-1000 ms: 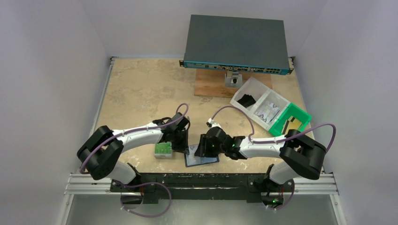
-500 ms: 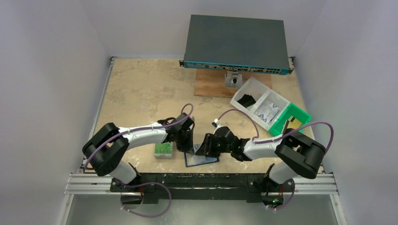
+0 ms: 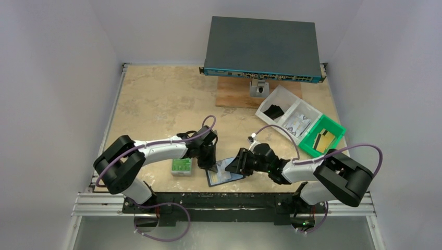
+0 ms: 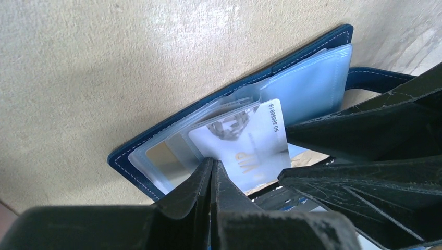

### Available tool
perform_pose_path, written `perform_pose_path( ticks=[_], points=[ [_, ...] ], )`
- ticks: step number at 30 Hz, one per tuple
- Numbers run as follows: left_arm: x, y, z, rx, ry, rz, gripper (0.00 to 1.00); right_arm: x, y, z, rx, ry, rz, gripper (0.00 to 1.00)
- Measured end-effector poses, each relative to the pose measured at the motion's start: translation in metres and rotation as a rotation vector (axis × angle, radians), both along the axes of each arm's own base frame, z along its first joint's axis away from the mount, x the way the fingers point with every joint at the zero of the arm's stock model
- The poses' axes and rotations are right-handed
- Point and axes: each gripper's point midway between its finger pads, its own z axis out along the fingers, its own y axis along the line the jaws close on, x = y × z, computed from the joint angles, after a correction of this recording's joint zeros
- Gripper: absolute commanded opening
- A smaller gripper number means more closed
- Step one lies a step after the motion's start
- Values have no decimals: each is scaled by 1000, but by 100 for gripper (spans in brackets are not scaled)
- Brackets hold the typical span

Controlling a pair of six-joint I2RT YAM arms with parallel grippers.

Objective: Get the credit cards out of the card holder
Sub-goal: Remove the credit card from the card holder.

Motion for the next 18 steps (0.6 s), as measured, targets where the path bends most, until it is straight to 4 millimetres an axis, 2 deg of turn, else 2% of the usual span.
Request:
perform_pose_path(
  ticks=[9,18],
  points=[
    [0,-1,0,1,4,-1,0,-4,-7,-5,41,33,-16,20],
    [0,-1,0,1,5,-2,0,-7,-2,-7,94,54,-6,13]
  ],
)
